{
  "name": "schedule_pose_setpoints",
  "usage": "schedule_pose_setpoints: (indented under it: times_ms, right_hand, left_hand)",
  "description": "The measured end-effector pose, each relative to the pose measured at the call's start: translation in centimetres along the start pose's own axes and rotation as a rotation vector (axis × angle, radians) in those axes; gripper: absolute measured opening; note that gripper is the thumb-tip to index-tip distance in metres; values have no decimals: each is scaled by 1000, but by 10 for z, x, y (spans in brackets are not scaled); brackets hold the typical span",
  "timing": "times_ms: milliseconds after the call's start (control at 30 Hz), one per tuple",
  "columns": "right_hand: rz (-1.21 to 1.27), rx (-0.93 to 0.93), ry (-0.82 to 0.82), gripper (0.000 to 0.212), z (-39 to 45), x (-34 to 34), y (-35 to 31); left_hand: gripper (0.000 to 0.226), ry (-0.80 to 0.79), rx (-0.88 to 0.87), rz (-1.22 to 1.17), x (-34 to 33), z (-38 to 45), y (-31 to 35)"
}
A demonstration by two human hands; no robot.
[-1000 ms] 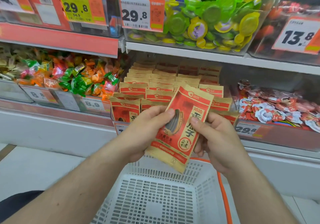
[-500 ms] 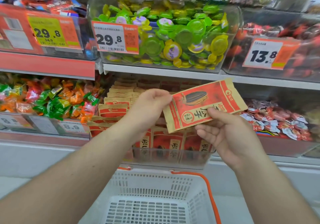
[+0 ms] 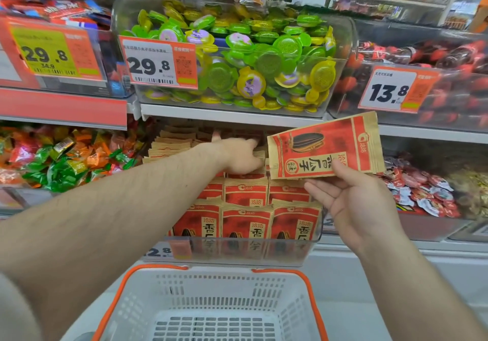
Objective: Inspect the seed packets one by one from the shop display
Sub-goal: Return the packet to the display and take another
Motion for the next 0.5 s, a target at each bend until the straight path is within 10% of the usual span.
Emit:
schedule_pose_setpoints:
  times_ms: [500]
  right_hand:
    - [-683,290,-362,28,40,-29,-7]
  left_hand:
    - [95,-83,-88,88,-5,-34,0]
Point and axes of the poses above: each hand's wrist, its own z-axis towards the middle knuckle, its own x-axis out of the back of the hand, y = z × x, the point moved 1 cm from there along z, towards the middle knuckle, and after that the axes turned 5 degrees about z, right-handed, at the moved point
